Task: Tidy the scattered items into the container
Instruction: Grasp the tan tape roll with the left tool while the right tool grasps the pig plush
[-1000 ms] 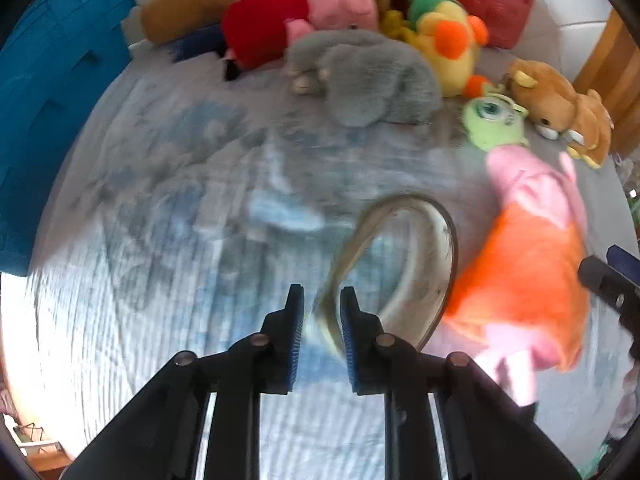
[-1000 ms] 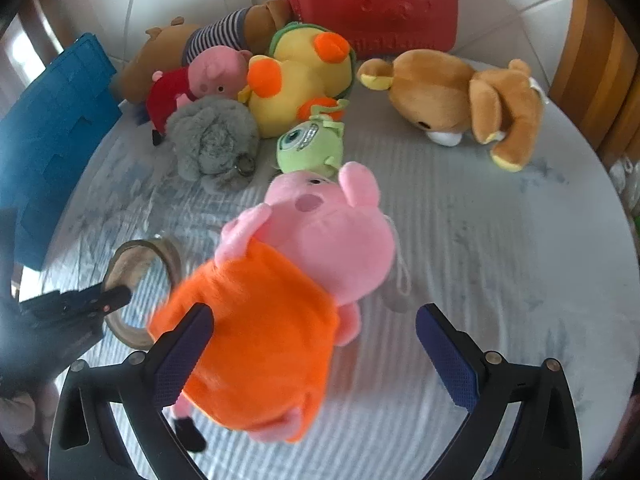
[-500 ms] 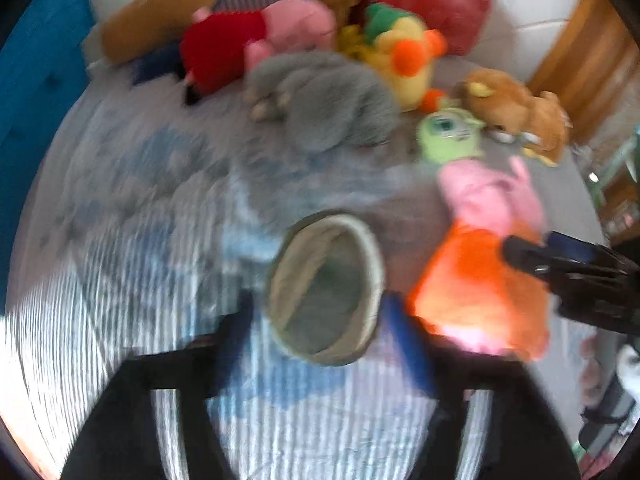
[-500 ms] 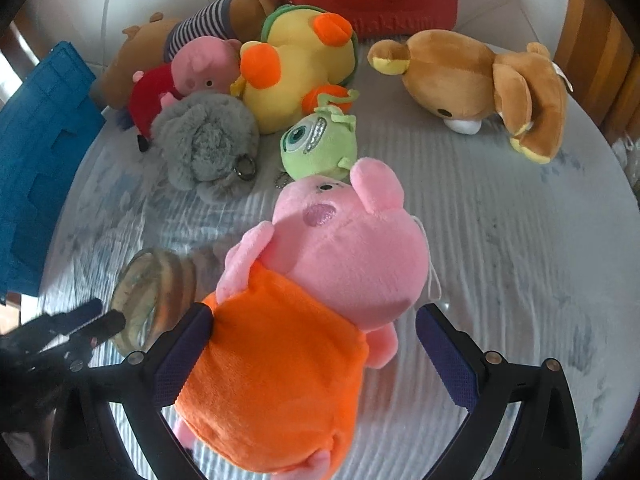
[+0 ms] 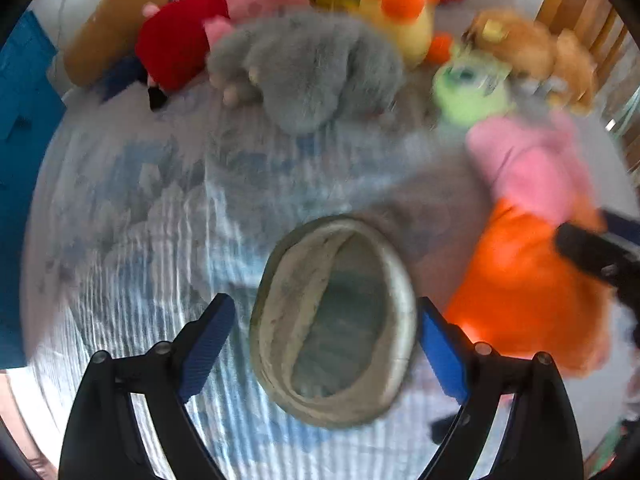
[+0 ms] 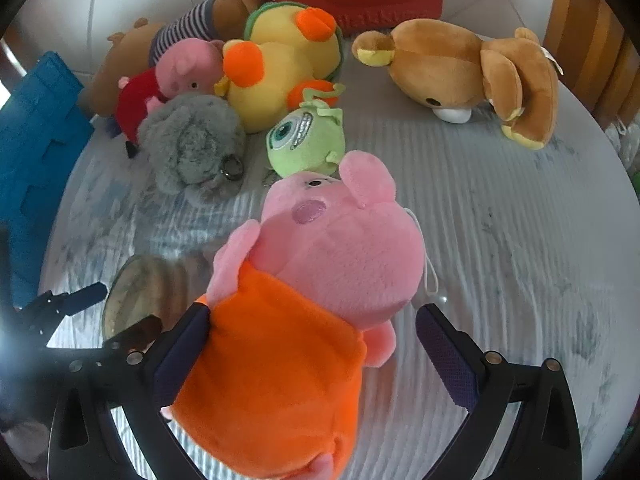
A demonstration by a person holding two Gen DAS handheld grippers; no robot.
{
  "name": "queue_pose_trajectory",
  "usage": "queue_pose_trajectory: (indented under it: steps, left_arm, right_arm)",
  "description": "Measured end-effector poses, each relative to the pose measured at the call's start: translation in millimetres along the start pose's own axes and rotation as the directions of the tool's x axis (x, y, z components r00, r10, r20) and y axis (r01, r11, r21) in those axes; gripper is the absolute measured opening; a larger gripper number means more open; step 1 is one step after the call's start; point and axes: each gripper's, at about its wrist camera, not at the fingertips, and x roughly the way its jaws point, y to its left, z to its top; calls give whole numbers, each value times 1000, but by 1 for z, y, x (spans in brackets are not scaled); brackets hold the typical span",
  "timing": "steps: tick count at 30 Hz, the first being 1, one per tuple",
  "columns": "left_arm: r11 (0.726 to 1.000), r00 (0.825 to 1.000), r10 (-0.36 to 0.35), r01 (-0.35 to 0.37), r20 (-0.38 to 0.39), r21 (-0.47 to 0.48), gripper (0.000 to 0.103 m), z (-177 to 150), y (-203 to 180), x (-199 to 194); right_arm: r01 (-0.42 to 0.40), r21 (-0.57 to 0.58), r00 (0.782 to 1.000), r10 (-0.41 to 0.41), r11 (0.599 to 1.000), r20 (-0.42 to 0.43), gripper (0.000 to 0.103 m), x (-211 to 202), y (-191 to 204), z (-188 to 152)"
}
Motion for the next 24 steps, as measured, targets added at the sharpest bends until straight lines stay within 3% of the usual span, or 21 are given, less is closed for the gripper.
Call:
queue_pose_trajectory:
  steps: [1,3,11,24]
  left_arm:
    - [1000,1000,-9,9,-26,-5,80,-1,1,9]
    - [999,999,-32,31,-17,-22,74,-5,2,14]
    - [998,999,-45,45,-7,-41,71,-13,5,25]
    - [995,1000,-18,18,6,-100,70,-47,32,32]
  right_arm:
    - [-9,4,1000,9,1000,-16,103,5,1,1]
    - [-29,9,999,29,1000,-31,103,12,2,2]
    - [-75,-12,993,74,997,-93,103,39,15,8]
    - [-32,-108,995,21,994,-102,103,47,40,1]
